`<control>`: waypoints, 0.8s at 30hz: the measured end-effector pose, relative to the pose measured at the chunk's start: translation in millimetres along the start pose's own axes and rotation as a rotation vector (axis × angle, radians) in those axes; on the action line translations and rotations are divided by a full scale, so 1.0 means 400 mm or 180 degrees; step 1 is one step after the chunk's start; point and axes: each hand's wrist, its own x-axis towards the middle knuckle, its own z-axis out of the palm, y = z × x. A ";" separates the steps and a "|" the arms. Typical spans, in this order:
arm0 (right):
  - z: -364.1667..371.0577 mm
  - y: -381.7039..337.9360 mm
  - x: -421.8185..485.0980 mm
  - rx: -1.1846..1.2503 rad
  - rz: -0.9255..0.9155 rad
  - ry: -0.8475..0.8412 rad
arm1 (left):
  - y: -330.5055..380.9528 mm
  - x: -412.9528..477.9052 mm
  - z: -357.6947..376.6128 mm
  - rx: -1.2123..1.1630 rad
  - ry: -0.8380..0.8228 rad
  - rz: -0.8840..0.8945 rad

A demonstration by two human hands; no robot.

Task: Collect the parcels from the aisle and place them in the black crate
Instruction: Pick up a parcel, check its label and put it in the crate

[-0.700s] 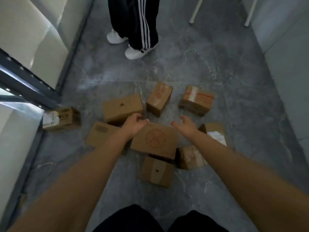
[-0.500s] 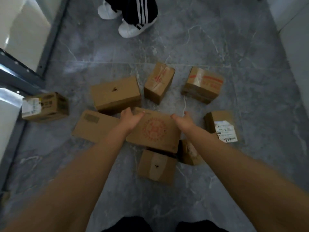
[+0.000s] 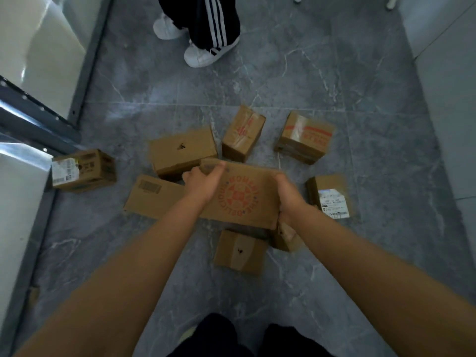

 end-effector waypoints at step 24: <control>-0.289 -1.058 -1.455 0.0617 -0.1788 -0.0094 | 0.959 -1.230 -0.969 -0.0898 -0.0411 0.2313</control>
